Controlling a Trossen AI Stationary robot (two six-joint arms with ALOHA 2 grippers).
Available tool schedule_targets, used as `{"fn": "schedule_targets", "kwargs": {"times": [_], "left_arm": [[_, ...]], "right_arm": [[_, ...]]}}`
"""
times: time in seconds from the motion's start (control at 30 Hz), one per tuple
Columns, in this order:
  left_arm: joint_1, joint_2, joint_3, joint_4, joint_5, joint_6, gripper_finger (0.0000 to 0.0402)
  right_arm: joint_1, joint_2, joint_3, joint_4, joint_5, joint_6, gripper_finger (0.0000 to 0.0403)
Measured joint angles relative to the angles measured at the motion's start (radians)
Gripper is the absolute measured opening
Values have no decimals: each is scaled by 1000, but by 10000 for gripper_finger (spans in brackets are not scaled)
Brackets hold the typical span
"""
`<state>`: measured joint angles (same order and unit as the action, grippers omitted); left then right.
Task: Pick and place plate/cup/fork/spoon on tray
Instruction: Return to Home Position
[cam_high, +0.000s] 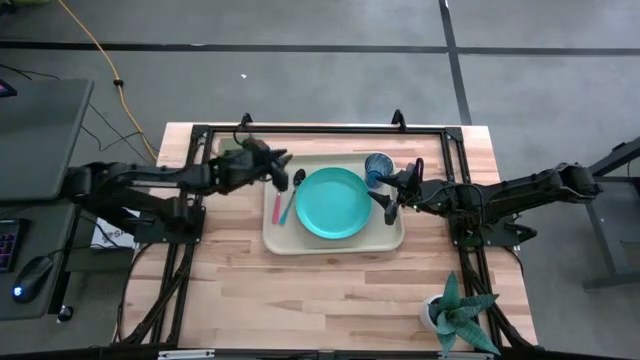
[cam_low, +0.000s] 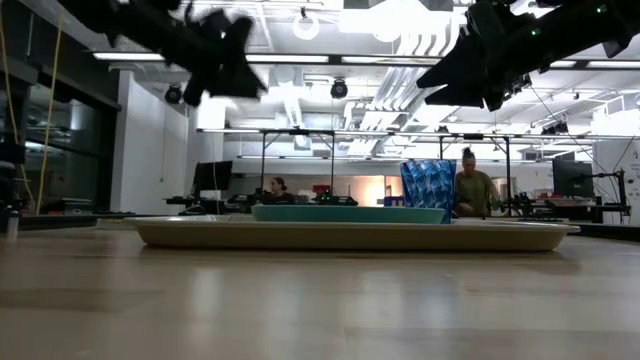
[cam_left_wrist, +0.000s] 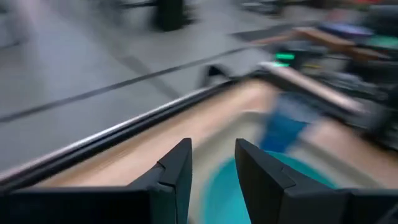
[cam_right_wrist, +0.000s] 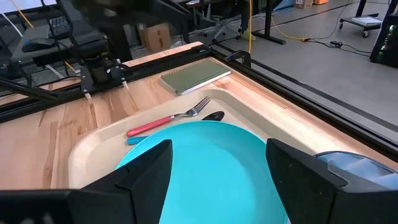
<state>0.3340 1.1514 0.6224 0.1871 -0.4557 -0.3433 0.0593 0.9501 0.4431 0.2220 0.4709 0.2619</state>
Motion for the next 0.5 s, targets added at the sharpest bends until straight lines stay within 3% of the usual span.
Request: {"fn": "schedule_targets", "kwargs": {"times": [0.1,0.2,0.37,0.5], "left_arm": [[-80,-81,-4,0,113,75,104],[-209,-113,-5,-2,124,140,104],[-447,-111,-6,91,-11,273,104],[-556,-106,-6,178,-154,383,104]], "right_arm": [[0,0,0,1,0,0,252],[0,0,0,13,0,0,252],[0,0,0,62,-16,-20,252],[0,0,0,103,-58,-37,252]]}}
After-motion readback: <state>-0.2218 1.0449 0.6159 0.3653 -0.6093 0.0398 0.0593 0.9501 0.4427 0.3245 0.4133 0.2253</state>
